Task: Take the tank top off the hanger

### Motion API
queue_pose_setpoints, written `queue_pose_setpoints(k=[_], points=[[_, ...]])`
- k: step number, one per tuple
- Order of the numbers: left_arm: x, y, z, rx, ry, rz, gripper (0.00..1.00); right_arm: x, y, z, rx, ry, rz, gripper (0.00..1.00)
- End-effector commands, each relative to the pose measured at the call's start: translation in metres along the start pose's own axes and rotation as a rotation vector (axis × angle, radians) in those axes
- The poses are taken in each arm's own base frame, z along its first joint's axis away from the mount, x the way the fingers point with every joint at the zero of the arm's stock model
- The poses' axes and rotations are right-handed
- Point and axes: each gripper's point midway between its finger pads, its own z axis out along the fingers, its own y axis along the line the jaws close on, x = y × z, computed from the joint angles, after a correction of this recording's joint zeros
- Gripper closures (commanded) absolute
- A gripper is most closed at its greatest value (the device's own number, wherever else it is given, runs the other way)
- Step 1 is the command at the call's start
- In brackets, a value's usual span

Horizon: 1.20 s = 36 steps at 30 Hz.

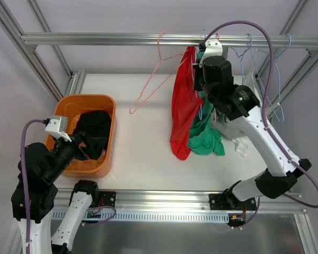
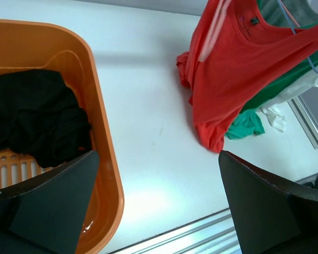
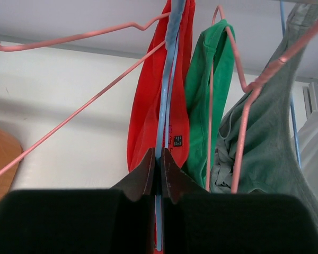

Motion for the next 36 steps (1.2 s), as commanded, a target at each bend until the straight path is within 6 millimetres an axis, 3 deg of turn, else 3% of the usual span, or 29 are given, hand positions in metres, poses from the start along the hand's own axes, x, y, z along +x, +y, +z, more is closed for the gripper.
queue_pose_setpoints(k=[1, 7, 21, 26, 32, 36], points=[[-0.009, -0.019, -0.008, 0.090, -0.027, 0.008, 0.01, -0.043, -0.012, -0.025, -0.013, -0.163, 0.081, 1.00], [-0.010, -0.035, -0.012, 0.172, -0.026, 0.011, 0.01, -0.035, -0.018, -0.044, -0.048, -0.170, 0.079, 1.00], [-0.033, -0.080, -0.013, 0.426, -0.057, -0.008, 0.01, 0.054, -0.009, -0.047, -0.145, -0.014, 0.056, 1.00], [-0.032, -0.099, -0.007, 0.582, -0.035, -0.024, 0.01, 0.062, -0.006, -0.067, -0.220, -0.062, 0.109, 1.00], [-0.031, -0.097, 0.009, 0.603, -0.041, -0.054, 0.01, 0.066, -0.018, -0.086, -0.235, -0.165, 0.157, 1.00], [-0.038, -0.095, 0.014, 0.586, -0.077, -0.050, 0.01, 0.070, -0.013, -0.102, -0.322, -0.188, 0.110, 1.00]])
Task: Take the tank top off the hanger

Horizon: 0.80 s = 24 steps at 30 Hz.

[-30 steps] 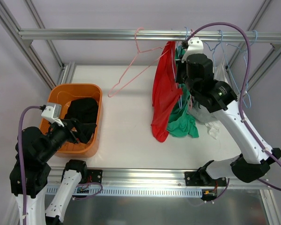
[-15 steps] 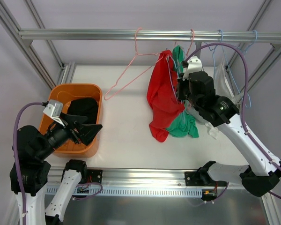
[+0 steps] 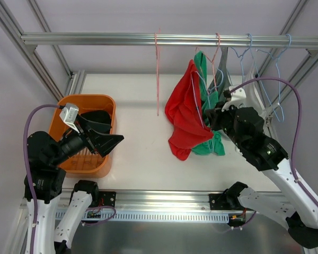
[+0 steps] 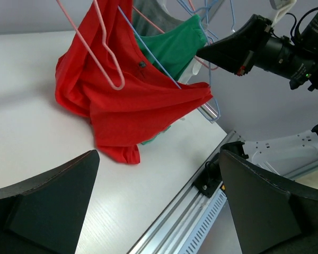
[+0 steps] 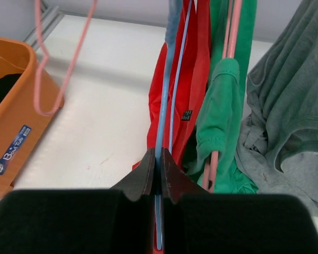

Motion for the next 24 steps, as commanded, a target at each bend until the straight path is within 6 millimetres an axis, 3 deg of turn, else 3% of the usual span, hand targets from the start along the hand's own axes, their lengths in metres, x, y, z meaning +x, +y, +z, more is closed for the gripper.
queue_pose_setpoints(k=[1, 5, 7, 10, 11, 13, 15, 16, 17, 19, 20, 22, 23, 24], points=[[-0.023, -0.013, 0.002, 0.052, -0.074, 0.060, 0.01, -0.026, 0.016, -0.015, -0.111, -0.124, 0.001, 1.00], [-0.042, -0.013, 0.008, 0.043, -0.091, 0.097, 0.01, -0.011, 0.027, -0.042, -0.232, -0.068, -0.036, 1.00], [-0.055, -0.013, 0.015, 0.039, -0.094, 0.109, 0.01, -0.005, 0.030, -0.063, -0.282, -0.020, -0.049, 1.00], [-0.059, -0.021, 0.034, 0.081, -0.058, 0.124, 0.01, -0.002, 0.037, -0.095, -0.375, 0.014, -0.051, 1.00], [-0.063, -0.014, 0.044, 0.033, -0.075, 0.130, 0.01, -0.001, 0.039, -0.104, -0.403, 0.010, -0.054, 1.00], [-0.049, -0.034, 0.070, 0.101, -0.008, 0.175, 0.01, -0.002, 0.036, -0.117, -0.411, -0.003, -0.048, 1.00], [-0.048, -0.032, 0.097, 0.031, -0.003, 0.235, 0.01, -0.006, 0.031, -0.134, -0.415, -0.038, -0.045, 1.00], [-0.038, -0.054, 0.105, 0.082, 0.025, 0.256, 0.01, -0.008, 0.029, -0.143, -0.418, -0.044, -0.046, 1.00], [-0.031, -0.048, 0.124, 0.029, 0.046, 0.298, 0.01, -0.011, 0.026, -0.152, -0.421, -0.064, -0.047, 1.00], [-0.037, -0.074, 0.135, 0.066, 0.036, 0.334, 0.01, -0.008, 0.022, -0.165, -0.426, -0.055, -0.048, 1.00], [-0.037, -0.077, 0.142, 0.053, 0.035, 0.353, 0.01, -0.018, 0.022, -0.180, -0.443, -0.088, -0.049, 1.00], [-0.043, -0.084, 0.161, 0.026, 0.027, 0.410, 0.01, -0.016, 0.019, -0.194, -0.452, -0.065, -0.053, 1.00], [-0.041, -0.092, 0.167, 0.042, 0.033, 0.424, 0.01, -0.027, 0.020, -0.209, -0.474, -0.096, -0.051, 1.00], [-0.041, -0.099, 0.179, 0.060, 0.037, 0.448, 0.01, -0.021, 0.019, -0.214, -0.480, -0.057, -0.060, 1.00]])
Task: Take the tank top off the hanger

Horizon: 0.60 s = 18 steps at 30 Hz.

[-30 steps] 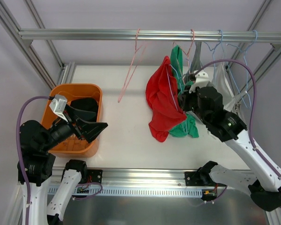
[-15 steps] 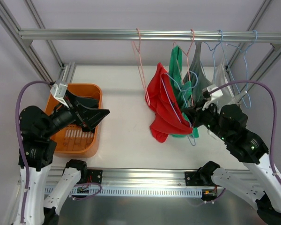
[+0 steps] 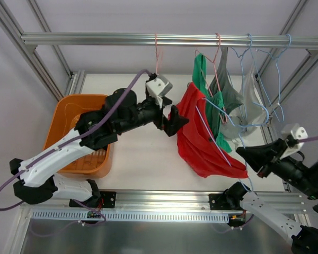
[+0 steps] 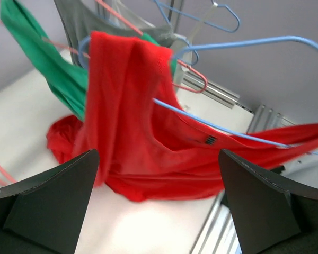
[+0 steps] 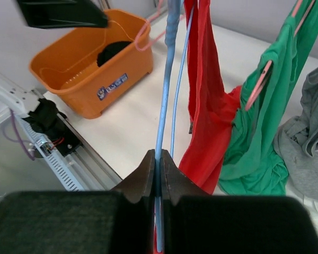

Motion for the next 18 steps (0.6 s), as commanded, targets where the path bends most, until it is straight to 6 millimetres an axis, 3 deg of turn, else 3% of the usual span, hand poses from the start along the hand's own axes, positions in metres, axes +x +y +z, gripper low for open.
queue_pose_setpoints(k=[1, 5, 8, 9, 11, 12, 15, 18], points=[[-0.052, 0.006, 0.009, -0.088, -0.126, 0.131, 0.01, -0.012, 0.018, -0.032, -0.079, -0.002, -0.022, 1.00], [-0.057, 0.006, 0.041, -0.114, -0.122, 0.175, 0.04, -0.016, 0.030, -0.051, -0.138, 0.007, -0.022, 1.00], [-0.059, 0.005, 0.050, -0.112, -0.129, 0.174, 0.20, -0.017, 0.030, -0.058, -0.132, -0.003, -0.019, 1.00], [-0.057, 0.004, 0.052, -0.110, -0.128, 0.171, 0.29, -0.015, 0.030, -0.059, -0.133, 0.000, -0.018, 1.00], [-0.057, 0.004, 0.056, -0.106, -0.137, 0.169, 0.37, -0.015, 0.033, -0.061, -0.146, -0.003, -0.015, 1.00], [-0.054, 0.004, 0.060, -0.105, -0.134, 0.167, 0.49, -0.016, 0.034, -0.062, -0.153, -0.006, -0.016, 1.00], [-0.052, 0.003, 0.064, -0.103, -0.138, 0.164, 0.70, -0.017, 0.037, -0.064, -0.167, -0.009, -0.017, 1.00], [-0.050, 0.005, 0.064, -0.110, -0.139, 0.154, 1.00, -0.016, 0.035, -0.063, -0.159, -0.005, -0.016, 1.00]])
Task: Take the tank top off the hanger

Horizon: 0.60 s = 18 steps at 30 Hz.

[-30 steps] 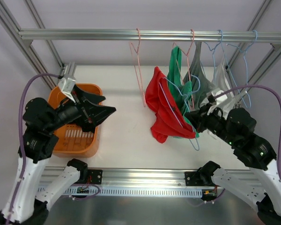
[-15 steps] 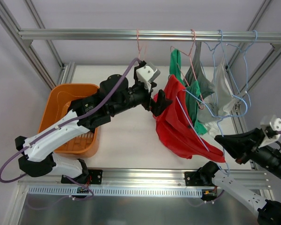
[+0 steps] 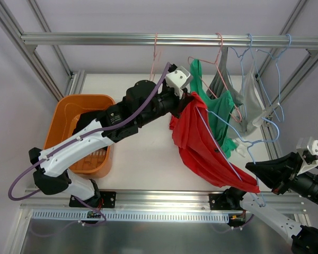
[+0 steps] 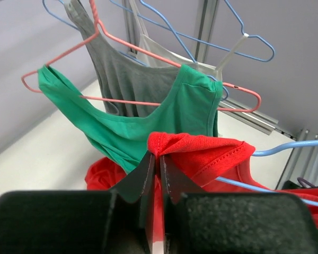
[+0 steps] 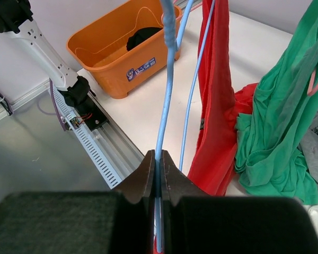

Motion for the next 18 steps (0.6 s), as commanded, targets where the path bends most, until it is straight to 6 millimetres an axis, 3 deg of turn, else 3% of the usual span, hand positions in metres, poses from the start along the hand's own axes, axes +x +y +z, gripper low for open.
queue_pose_setpoints(k=[1, 4, 6, 10, 14, 18], points=[[-0.023, 0.004, -0.002, -0.032, -0.090, -0.014, 1.00, -0.011, 0.004, 0.001, -0.024, -0.031, -0.018, 1.00], [-0.023, 0.027, -0.015, -0.162, -0.105, -0.072, 1.00, -0.001, -0.001, 0.006, -0.009, 0.008, -0.027, 1.00], [-0.021, 0.057, -0.032, -0.334, -0.120, -0.107, 1.00, 0.010, -0.003, 0.011, -0.014, 0.061, -0.049, 1.00], [-0.013, 0.094, -0.058, -0.559, -0.134, -0.149, 1.00, 0.026, 0.014, 0.009, -0.134, 0.100, -0.086, 1.00], [-0.005, 0.099, -0.069, -0.589, -0.135, -0.174, 1.00, 0.026, 0.024, -0.005, -0.193, 0.044, -0.142, 1.00], [-0.004, 0.095, -0.079, -0.554, -0.149, -0.216, 1.00, 0.025, 0.020, -0.015, -0.159, 0.013, -0.169, 1.00]])
